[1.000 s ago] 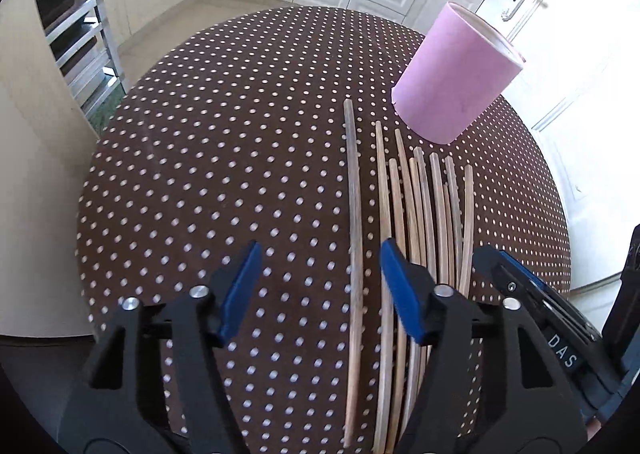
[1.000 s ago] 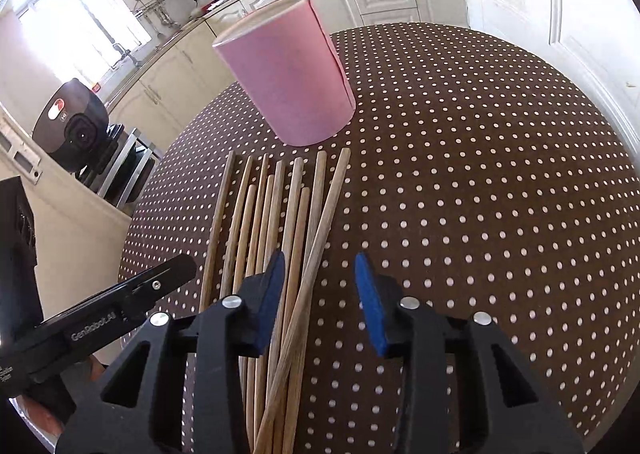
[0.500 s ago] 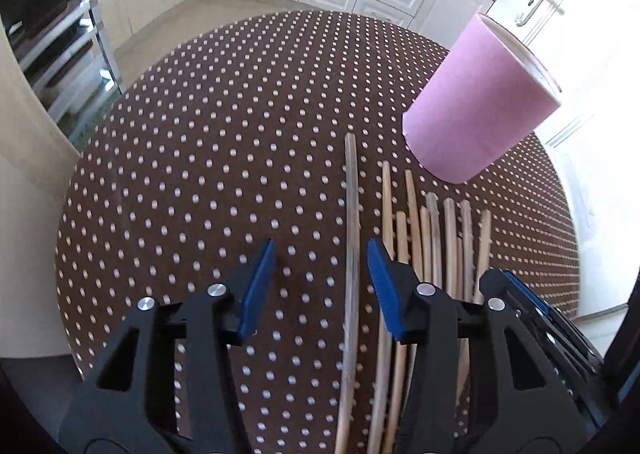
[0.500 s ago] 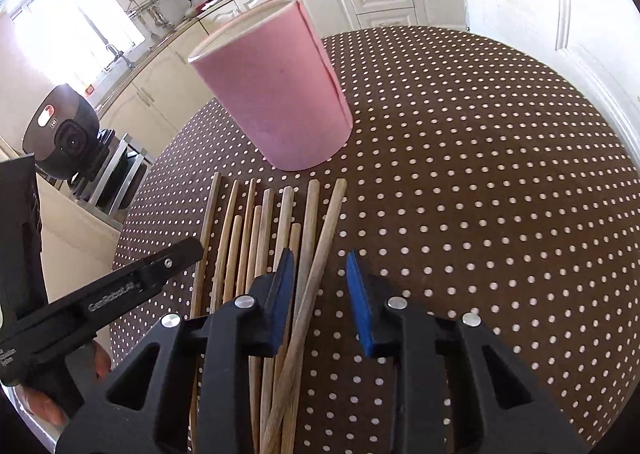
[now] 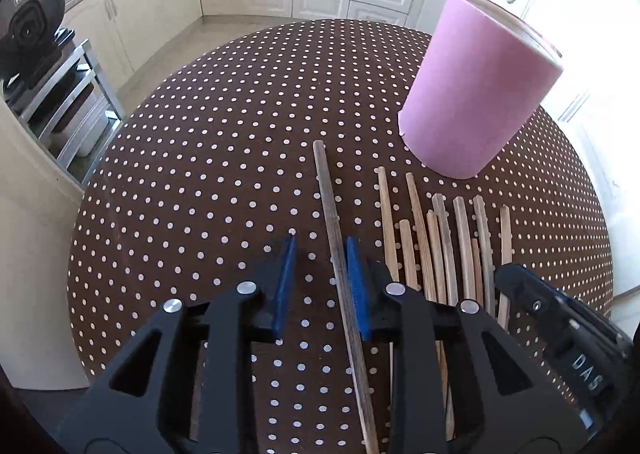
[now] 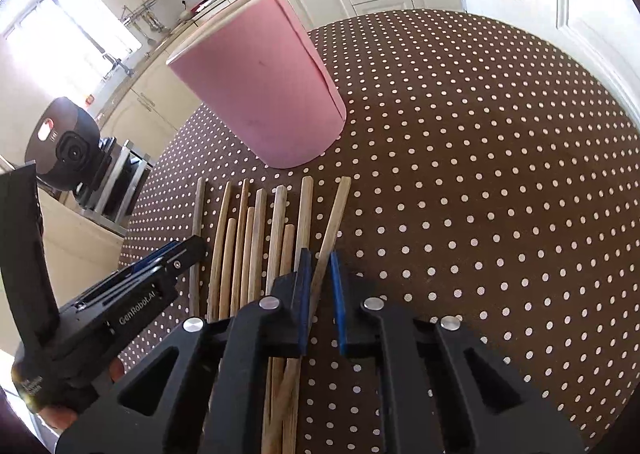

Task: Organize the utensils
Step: 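Close the left gripper on one wooden chopstick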

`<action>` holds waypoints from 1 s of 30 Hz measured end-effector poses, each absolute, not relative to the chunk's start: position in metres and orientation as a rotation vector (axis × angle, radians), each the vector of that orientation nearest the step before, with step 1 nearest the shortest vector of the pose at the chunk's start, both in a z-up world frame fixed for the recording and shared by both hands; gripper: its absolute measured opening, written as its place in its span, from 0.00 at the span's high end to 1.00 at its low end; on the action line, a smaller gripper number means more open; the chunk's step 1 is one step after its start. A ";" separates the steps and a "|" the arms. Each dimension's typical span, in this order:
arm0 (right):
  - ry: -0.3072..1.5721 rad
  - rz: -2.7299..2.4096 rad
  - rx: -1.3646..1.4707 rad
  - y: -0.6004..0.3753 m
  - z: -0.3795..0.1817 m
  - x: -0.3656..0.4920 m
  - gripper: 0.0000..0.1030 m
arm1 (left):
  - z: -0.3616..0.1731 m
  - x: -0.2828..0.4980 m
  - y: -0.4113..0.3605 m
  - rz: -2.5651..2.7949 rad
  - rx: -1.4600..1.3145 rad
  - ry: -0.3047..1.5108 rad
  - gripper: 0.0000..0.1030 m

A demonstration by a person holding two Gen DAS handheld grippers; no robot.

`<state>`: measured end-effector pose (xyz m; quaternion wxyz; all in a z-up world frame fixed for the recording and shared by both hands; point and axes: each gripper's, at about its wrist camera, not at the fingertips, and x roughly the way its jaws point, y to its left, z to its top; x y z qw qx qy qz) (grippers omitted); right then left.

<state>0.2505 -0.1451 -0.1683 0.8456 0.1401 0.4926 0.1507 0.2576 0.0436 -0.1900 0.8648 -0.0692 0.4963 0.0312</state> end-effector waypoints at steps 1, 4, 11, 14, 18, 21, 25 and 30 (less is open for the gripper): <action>1.039 0.320 0.298 -0.147 -0.169 0.250 0.93 | -0.190 0.258 0.045 0.057 -0.155 1.041 0.75; 1.036 0.316 0.294 -0.148 -0.169 0.249 0.95 | -0.190 0.258 0.054 0.037 -0.184 1.046 0.82; 1.029 0.331 0.333 -0.157 -0.169 0.247 0.95 | -0.194 0.257 0.088 -0.048 -0.278 1.030 0.94; 1.020 0.332 0.340 -0.159 -0.166 0.245 0.95 | -0.193 0.257 0.094 -0.061 -0.306 1.026 0.94; 1.008 0.334 0.343 -0.161 -0.161 0.242 0.95 | -0.194 0.251 0.090 -0.067 -0.291 1.017 0.94; 1.000 0.331 0.343 -0.161 -0.158 0.240 0.95 | -0.192 0.247 0.083 -0.075 -0.280 1.009 0.94; 0.982 0.326 0.342 -0.164 -0.151 0.237 0.95 | -0.187 0.241 0.074 -0.076 -0.264 0.990 0.94; 0.951 0.327 0.337 -0.166 -0.141 0.232 0.96 | -0.176 0.231 0.067 -0.085 -0.258 0.960 0.94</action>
